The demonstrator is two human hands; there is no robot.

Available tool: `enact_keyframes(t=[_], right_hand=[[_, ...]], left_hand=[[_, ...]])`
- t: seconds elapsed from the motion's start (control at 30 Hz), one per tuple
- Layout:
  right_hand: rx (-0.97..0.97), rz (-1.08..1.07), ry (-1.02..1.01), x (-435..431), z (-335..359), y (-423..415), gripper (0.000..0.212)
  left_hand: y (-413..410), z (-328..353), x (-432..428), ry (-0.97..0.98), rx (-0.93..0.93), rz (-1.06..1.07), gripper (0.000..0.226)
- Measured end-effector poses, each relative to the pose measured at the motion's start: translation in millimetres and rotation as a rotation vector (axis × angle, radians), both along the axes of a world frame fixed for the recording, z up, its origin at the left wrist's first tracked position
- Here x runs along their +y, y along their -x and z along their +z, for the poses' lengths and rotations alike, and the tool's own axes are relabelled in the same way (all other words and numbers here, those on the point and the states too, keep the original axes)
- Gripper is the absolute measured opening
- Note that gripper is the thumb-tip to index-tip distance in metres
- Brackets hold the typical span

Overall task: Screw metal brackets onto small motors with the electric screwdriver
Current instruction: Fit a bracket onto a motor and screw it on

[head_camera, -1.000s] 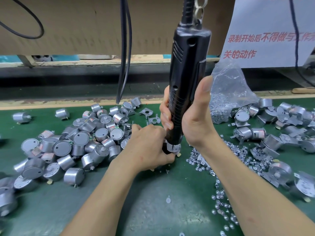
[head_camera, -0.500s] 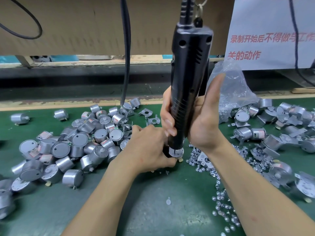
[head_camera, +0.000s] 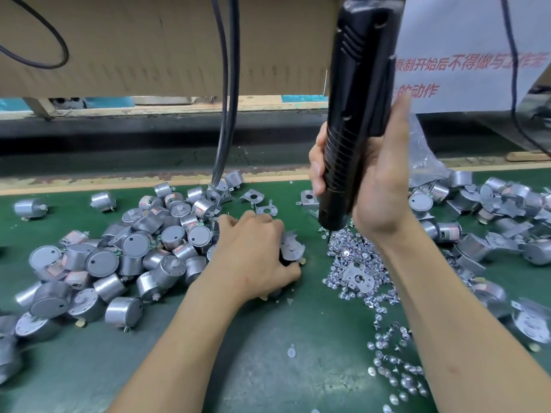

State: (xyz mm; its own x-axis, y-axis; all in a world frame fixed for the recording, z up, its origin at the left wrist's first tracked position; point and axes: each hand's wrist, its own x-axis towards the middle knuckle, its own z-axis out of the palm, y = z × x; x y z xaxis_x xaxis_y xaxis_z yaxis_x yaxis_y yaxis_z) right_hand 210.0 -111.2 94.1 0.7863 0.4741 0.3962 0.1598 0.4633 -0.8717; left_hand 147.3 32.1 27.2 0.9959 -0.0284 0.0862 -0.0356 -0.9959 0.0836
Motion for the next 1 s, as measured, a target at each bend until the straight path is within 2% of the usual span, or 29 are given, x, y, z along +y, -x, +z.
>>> enact_keyframes(t=[0.07,0.13,0.17,0.23,0.4,0.57,0.67,0.8,1.0], right_hand=[[0.013,-0.078,0.042,0.2,-2.3,-5.1,0.072],[-0.008,-0.158,0.092,0.4,-5.5,-8.8,0.077],[-0.027,-0.19,0.114,0.3,-7.3,-9.8,0.083],[-0.058,-0.213,0.126,1.2,-9.8,-10.5,0.081],[-0.079,-0.212,0.113,4.6,-18.8,-13.4,0.09],[-0.174,-0.283,0.182,8.6,-26.4,-15.2,0.086],[-0.198,-0.329,0.196,10.3,-29.1,-17.3,0.086],[-0.195,-0.35,0.174,10.9,-30.5,-19.4,0.093],[-0.193,-0.377,0.155,12.8,-32.2,-22.3,0.096]], left_hand=[[0.0,-1.0,-0.2,-0.012,-0.005,0.009,0.043],[0.6,-1.6,0.3,0.049,0.0,-0.02,0.045],[1.2,-1.4,1.1,0.101,0.004,-0.029,0.044],[1.2,-0.6,3.8,0.173,0.017,-0.035,0.035],[-0.7,-3.2,7.8,0.131,0.05,-0.052,0.027],[-1.7,-4.9,8.6,0.145,0.041,-0.041,0.024],[-2.1,-5.4,8.7,0.141,0.038,-0.043,0.029],[-1.4,-5.8,8.0,0.17,0.024,-0.07,0.055],[-2.0,-6.9,5.0,0.167,-0.039,-0.069,0.042]])
